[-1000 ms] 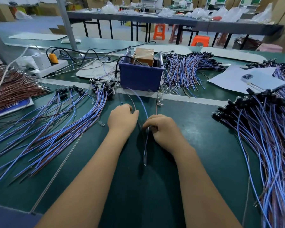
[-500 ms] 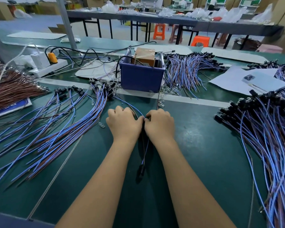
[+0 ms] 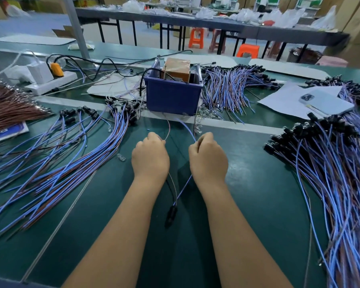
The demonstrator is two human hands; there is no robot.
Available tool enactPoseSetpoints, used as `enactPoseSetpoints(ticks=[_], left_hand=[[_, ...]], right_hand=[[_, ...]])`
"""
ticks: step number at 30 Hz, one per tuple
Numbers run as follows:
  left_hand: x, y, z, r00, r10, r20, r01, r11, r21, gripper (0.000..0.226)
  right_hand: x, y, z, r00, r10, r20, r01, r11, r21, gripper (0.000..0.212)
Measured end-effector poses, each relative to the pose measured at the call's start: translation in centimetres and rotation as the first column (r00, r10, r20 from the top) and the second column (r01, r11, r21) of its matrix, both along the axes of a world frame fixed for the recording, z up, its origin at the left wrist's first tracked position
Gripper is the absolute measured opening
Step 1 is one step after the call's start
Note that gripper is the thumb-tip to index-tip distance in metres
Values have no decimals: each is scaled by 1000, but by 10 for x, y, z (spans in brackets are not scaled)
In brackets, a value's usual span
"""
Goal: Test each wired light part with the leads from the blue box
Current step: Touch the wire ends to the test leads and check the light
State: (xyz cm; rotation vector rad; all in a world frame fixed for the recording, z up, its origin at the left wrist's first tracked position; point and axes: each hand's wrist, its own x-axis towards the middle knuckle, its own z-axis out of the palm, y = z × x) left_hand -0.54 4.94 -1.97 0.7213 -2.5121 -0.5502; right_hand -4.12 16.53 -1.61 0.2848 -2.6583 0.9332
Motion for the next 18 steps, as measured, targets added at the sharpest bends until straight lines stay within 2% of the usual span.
enactPoseSetpoints(ticks=[2,3,5,6,8,12,18], left_hand=[[1,-1,1,980,-50,-193,98,963,249,21],[1,-1,3,961,-63,-268,157,925,347,27],[2,0,6,924,-75,-375,251,858,449,36],[2,0,7,908,-76,-412,281,840,465,35],[2,0,8,876,-58,-479,317,817,481,28],[0,-1,8,811,19,-585,361,771,524,16],[-12,-11,3,826,133,-547,330,672,663,14]], right_hand=[[-2,3,1,998,32,60,-15,965,-261,7],[-2,4,2,996,62,69,-29,914,-405,7],[-4,7,4,995,85,58,-31,780,-626,11],[-6,8,4,995,84,61,-20,730,-683,15],[-10,10,3,994,80,78,4,671,-741,22],[-13,9,3,986,129,110,23,540,-841,24],[-17,9,6,973,178,144,59,416,-908,30]])
